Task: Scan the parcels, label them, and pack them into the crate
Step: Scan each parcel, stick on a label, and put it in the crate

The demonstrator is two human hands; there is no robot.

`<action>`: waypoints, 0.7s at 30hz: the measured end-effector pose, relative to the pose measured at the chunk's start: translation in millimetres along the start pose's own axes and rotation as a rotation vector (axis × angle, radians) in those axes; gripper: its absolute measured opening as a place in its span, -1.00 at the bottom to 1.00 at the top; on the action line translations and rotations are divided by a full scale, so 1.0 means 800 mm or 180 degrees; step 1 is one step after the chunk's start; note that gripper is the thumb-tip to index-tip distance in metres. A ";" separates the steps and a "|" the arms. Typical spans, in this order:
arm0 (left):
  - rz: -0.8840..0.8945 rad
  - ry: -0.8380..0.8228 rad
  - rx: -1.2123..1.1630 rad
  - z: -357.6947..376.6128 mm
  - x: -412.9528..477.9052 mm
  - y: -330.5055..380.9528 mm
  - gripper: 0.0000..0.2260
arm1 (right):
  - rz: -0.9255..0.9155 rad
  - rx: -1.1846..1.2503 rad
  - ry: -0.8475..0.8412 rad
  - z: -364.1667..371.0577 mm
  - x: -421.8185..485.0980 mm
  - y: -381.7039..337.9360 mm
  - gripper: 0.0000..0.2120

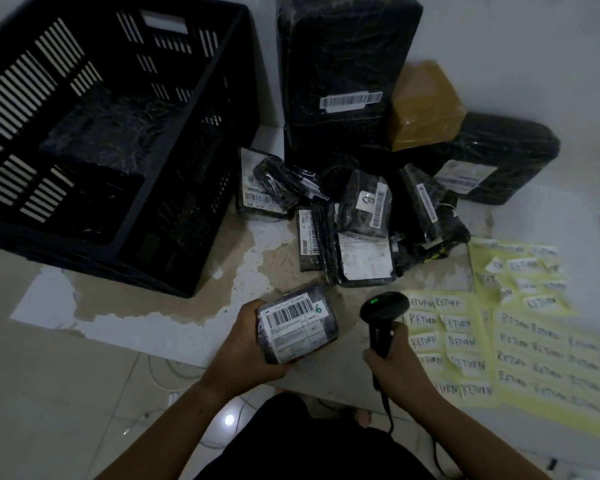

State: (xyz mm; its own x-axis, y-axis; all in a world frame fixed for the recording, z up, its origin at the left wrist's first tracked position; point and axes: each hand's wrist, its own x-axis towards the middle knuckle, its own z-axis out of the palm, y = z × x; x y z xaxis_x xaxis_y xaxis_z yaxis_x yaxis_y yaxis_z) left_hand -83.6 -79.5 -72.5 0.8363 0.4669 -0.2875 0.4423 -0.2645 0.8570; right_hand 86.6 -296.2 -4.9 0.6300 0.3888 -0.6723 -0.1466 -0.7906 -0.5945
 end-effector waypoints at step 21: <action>-0.0224 -0.0164 0.0048 -0.005 -0.016 0.012 -0.03 | -0.0493 -0.0178 -0.0069 0.001 0.054 0.049 -0.43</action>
State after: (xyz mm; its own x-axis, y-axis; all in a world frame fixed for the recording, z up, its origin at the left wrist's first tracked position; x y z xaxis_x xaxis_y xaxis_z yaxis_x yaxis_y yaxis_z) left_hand -91.2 -84.7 -59.1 0.8183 0.4409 -0.3687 0.5051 -0.2455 0.8274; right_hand 107.6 -310.2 -57.5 0.6250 0.5177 -0.5843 -0.0061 -0.7453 -0.6668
